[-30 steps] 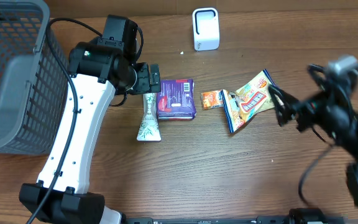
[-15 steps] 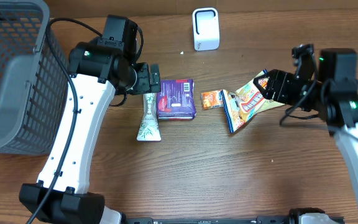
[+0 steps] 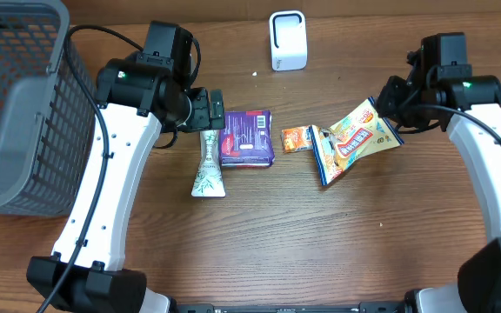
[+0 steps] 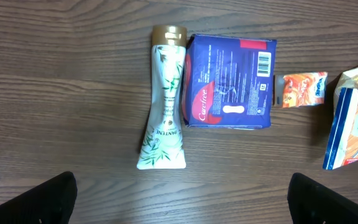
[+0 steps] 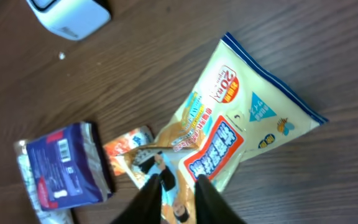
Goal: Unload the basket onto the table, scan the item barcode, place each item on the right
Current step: 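Grasp the edge of the yellow snack bag with the right gripper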
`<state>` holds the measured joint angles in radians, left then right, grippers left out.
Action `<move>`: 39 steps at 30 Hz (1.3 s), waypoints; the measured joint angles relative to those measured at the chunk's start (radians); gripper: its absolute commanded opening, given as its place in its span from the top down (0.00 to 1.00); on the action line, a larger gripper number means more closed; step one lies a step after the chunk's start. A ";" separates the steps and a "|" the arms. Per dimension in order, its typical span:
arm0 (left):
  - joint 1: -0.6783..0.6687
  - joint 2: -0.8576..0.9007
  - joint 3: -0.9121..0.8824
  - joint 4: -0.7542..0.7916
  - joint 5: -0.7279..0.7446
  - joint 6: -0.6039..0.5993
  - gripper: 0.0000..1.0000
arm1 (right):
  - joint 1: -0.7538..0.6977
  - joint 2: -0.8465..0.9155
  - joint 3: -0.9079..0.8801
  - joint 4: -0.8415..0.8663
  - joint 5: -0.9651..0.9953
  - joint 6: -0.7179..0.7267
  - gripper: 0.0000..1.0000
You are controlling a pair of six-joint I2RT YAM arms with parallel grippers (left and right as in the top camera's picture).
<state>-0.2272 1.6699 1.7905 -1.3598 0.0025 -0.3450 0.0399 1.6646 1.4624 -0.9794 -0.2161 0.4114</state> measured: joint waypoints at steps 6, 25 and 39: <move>0.000 0.000 0.000 0.000 0.000 0.000 0.00 | 0.001 0.105 0.001 -0.008 0.010 0.084 0.96; 0.000 0.000 0.000 0.000 0.000 0.000 0.00 | 0.021 0.274 -0.134 0.069 0.010 0.135 0.96; 0.000 0.000 0.000 0.000 0.000 0.000 0.00 | 0.021 0.292 0.033 -0.249 0.104 0.090 0.94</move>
<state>-0.2272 1.6699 1.7905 -1.3598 0.0029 -0.3450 0.0605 1.9564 1.4956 -1.2289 -0.1120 0.5018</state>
